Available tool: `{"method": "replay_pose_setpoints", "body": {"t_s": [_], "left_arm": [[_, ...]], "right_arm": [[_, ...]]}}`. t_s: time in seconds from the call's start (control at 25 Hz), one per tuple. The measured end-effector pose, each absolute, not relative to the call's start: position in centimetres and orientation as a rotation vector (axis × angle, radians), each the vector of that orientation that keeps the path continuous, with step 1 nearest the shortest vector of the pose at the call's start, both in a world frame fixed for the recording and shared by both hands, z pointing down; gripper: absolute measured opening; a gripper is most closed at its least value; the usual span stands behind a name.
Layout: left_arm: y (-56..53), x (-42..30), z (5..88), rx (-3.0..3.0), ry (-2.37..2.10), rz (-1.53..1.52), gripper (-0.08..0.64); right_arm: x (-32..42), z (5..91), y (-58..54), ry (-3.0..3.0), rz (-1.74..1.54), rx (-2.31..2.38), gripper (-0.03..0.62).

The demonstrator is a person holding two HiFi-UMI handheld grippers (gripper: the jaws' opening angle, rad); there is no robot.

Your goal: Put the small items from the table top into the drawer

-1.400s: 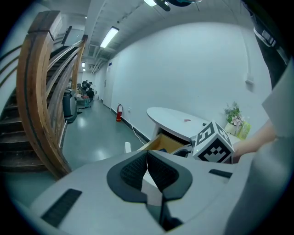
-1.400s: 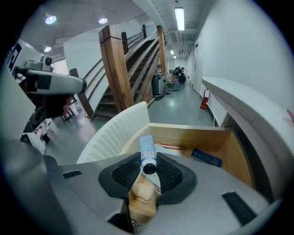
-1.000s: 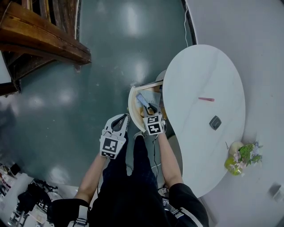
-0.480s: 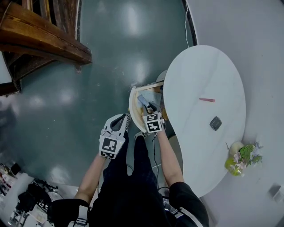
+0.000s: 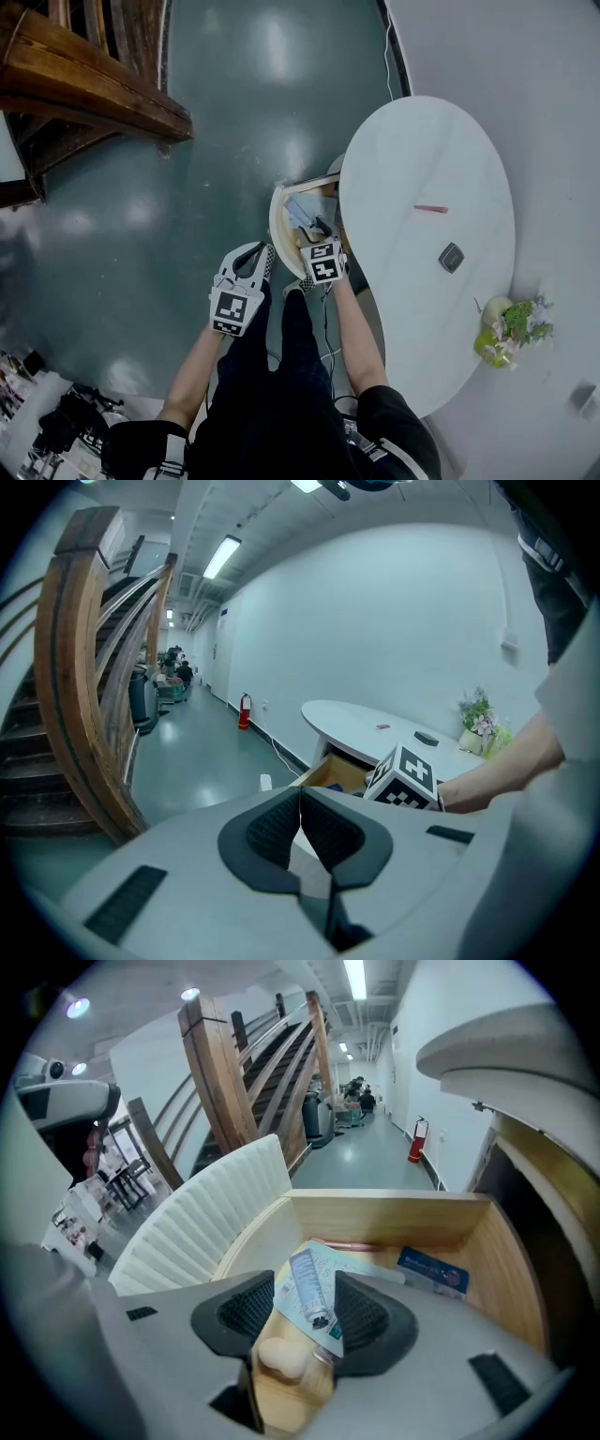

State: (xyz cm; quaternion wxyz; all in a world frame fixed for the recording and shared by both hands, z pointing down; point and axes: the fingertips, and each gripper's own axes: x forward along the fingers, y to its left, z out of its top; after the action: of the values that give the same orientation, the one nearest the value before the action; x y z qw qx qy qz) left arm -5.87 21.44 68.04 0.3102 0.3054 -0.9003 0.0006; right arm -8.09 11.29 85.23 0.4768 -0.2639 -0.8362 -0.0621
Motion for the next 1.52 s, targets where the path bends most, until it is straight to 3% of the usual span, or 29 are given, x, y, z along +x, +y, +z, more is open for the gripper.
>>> {"method": "replay_pose_setpoints", "body": {"t_s": [0.24, 0.4, 0.72, 1.52], "left_arm": [[20.9, -5.7, 66.0, 0.826, -2.397, 0.016, 0.02], [20.5, -5.5, 64.2, 0.846, -2.415, 0.035, 0.02], [19.3, -4.9, 59.6, 0.877, -2.464, 0.033, 0.02], [15.4, -3.3, 44.5, 1.037, -2.641, 0.104, 0.02]], "right_arm": [[-7.8, 82.1, 11.4, -2.066, -0.148, -0.679, 0.207], [-7.4, 79.4, 11.1, -2.108, -0.154, -0.664, 0.121], [-6.4, 72.6, 9.9, -2.247, -0.151, -0.648, 0.052], [-3.8, 48.5, 4.0, -2.691, -0.132, -0.503, 0.032]]}}
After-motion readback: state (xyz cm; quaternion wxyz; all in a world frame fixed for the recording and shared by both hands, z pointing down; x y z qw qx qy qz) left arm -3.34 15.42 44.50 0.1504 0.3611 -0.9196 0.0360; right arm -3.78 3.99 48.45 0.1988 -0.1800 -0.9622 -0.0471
